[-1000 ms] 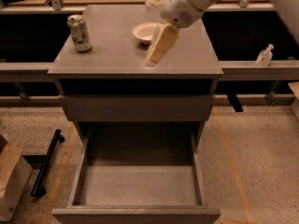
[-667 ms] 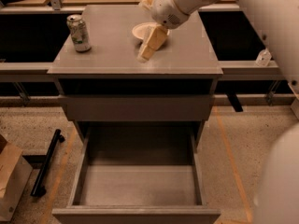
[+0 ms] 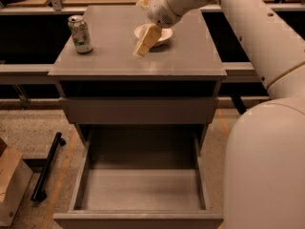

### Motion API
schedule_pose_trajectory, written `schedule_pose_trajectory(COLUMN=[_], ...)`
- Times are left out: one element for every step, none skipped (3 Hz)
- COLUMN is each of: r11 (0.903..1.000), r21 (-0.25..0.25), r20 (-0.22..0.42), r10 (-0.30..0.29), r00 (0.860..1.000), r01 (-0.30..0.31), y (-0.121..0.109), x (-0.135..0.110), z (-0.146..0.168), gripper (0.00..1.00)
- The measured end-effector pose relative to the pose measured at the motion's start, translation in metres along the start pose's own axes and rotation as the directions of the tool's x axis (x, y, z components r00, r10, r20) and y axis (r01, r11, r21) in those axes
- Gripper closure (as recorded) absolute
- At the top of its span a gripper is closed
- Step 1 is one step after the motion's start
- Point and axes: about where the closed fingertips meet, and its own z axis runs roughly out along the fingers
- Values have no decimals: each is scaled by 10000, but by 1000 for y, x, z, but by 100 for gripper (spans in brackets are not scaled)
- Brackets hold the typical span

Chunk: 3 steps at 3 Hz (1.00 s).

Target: Place 7up can into middle drawer

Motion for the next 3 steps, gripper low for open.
schedule_pose_trajectory(r11=[9997,9974,9945], r21=[-65,38,281], r20=[-146,159,632], r10=[224,720,990], r00=[9996,9973,9931], r01=[-225,-721,-1010], y=[3,0,-15], x=[5,6,0], z=[3,29,65], gripper=[0,0,0])
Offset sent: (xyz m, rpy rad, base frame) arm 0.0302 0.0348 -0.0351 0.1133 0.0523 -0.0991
